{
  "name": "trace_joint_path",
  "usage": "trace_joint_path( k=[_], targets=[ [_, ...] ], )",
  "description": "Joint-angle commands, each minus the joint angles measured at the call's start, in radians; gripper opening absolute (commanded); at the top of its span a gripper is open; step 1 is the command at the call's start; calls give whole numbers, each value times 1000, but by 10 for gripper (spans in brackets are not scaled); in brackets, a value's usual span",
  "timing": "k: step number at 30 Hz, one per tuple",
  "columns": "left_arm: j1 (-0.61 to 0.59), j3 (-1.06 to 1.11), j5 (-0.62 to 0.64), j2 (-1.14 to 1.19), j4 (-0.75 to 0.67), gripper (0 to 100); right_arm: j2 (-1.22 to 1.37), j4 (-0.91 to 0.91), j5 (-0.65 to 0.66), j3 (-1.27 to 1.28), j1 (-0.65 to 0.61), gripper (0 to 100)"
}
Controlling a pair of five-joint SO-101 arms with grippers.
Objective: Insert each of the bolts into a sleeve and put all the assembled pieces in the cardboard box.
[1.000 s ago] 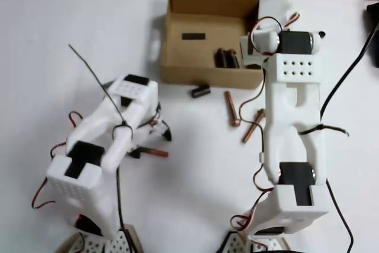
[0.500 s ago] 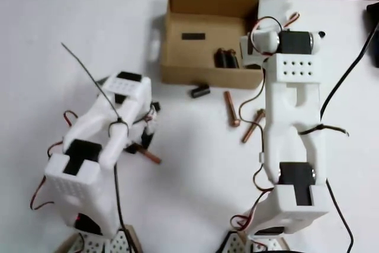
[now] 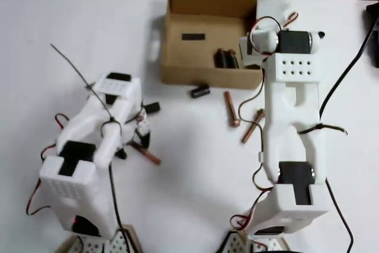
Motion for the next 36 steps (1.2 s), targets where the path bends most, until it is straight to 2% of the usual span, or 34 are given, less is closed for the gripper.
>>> trace_joint_path(
  k=[1,3,7,13,18,23,26,32,36],
  targets=[
    [-12,-2,2,71,-17,272,-70,-5,5,-8,-1,21],
    [-15,-2,-2,71,-18,214,-71,-5,5,-8,-2,21],
    [-17,1,-3,72,-23,20,-71,-5,5,-8,-5,21],
    [-14,-2,-5,72,-21,23,-73,16,5,-14,-2,21],
    [-12,-47,-84,61,14,23,-73,16,5,-14,-1,21],
    [-18,-314,-304,61,241,23,-73,16,5,-15,-1,21],
    [-29,-526,-353,60,330,23,-74,16,5,-15,-1,21],
    [-60,-987,-443,32,342,22,-74,16,-3,-15,-1,21],
    [-58,-1256,-454,3,316,22,-74,16,-5,-11,-8,21]
  ],
)
